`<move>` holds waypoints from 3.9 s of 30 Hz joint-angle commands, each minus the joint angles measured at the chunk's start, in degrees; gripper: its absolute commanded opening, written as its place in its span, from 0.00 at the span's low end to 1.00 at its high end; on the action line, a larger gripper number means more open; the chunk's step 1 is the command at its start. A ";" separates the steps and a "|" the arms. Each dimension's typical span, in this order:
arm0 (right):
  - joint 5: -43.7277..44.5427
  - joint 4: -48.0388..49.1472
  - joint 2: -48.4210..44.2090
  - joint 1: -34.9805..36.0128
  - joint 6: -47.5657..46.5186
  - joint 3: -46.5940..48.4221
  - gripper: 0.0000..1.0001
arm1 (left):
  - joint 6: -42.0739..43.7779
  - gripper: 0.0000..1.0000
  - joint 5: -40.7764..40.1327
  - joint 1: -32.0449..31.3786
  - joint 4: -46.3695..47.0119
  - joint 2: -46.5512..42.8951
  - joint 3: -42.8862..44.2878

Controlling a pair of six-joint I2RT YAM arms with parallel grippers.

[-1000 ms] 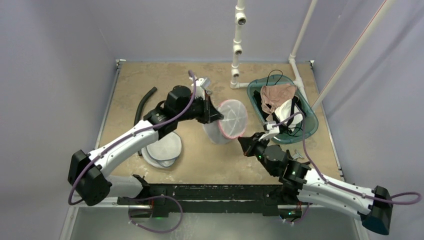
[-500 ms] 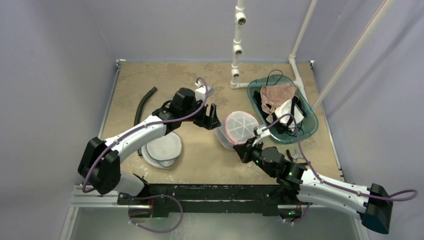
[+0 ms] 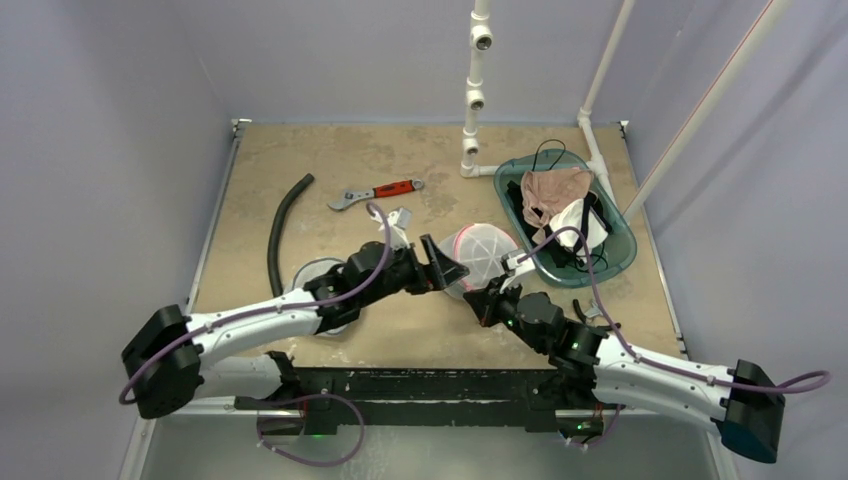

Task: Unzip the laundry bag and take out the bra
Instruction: Unzip the laundry bag at the center of the board.

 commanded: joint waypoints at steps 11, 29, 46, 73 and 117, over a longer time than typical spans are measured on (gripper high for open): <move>0.25 1.01 -1.19 0.11 -0.36 0.79 0.00 | -6.22 0.77 -7.70 -4.14 3.11 12.48 8.02; 1.65 -0.18 -1.19 0.12 -0.96 3.00 0.00 | -1.15 0.00 -7.67 -1.78 -0.81 13.46 9.96; 19.10 -11.00 3.34 -0.31 15.55 5.93 0.00 | 20.76 0.00 11.11 13.61 -20.76 6.95 21.27; 4.74 4.70 5.86 -0.09 0.80 3.76 0.00 | -9.18 0.66 -4.36 10.10 -16.53 -20.17 -2.27; -4.18 -10.59 9.59 -0.10 1.76 20.43 0.00 | -17.76 0.00 -18.52 2.10 -7.26 3.52 3.49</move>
